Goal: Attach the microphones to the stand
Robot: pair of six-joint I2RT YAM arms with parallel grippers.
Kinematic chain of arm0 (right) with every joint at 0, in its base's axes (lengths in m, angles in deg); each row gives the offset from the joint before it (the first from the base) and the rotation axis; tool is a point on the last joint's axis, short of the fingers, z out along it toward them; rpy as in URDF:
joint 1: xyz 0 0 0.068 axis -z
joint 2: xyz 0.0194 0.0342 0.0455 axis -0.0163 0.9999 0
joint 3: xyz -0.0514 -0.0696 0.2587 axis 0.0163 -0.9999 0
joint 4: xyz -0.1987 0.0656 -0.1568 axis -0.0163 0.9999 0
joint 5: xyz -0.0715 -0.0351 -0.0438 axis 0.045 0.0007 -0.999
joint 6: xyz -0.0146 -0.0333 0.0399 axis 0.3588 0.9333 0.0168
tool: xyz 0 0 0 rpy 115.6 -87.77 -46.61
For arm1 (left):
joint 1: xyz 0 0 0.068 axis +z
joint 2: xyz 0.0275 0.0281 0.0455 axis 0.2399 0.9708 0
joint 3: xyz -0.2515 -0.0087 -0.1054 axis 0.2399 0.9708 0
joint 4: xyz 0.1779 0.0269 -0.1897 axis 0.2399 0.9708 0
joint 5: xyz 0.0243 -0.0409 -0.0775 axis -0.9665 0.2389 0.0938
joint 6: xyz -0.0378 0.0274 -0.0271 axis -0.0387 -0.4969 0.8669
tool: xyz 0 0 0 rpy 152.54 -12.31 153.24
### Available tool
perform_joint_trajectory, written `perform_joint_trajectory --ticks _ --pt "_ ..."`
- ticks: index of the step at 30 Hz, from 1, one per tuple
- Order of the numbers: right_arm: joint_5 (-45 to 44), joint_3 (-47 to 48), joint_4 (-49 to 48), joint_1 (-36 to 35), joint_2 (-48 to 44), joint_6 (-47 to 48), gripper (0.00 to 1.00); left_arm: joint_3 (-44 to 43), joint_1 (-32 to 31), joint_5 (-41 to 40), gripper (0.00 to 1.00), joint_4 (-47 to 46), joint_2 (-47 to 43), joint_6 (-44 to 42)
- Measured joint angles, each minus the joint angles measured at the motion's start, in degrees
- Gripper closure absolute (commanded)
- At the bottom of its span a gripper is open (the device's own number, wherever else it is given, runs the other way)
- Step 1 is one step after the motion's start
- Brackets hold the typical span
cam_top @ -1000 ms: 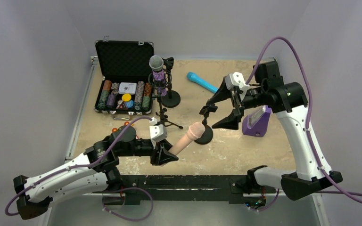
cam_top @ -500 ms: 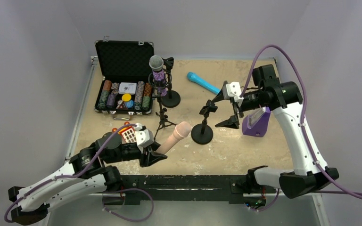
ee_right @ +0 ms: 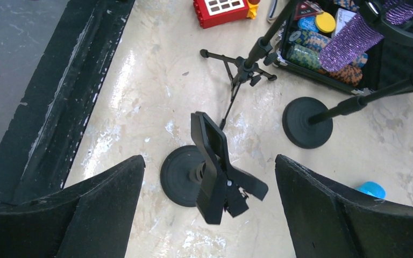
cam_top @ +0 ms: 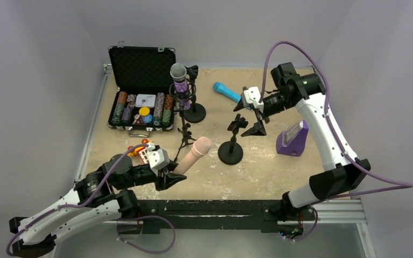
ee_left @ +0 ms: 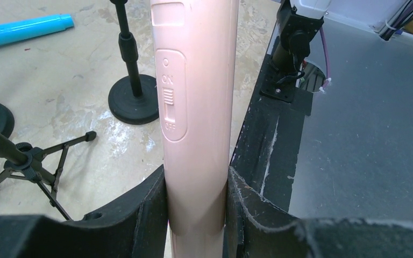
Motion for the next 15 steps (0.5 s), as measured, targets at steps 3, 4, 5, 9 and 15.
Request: perform_joint_trajectory --ticks 3,4,5,9,15 --pt "-0.79 0.74 0.04 -1.97 1.25 -0.02 0.07 0.0 0.0 -0.28 1.0 0.66 -0.22 -0.02" --pt "-1.18 0.81 0.0 -2.51 1.51 -0.15 0.08 0.0 0.0 -0.37 1.0 0.96 -0.28 -0.02" --pt "-1.46 0.83 -0.07 -2.91 1.73 -0.31 0.09 0.0 0.0 -0.44 1.0 1.27 -0.35 -0.02" --pt "-2.54 1.16 -0.44 -3.96 2.99 -1.18 0.17 0.0 0.0 -0.59 1.0 1.81 -0.68 -0.02" --pt "-3.63 2.34 -0.48 -5.05 6.51 -2.71 0.47 0.0 0.0 -0.61 1.0 1.97 -0.83 0.0"
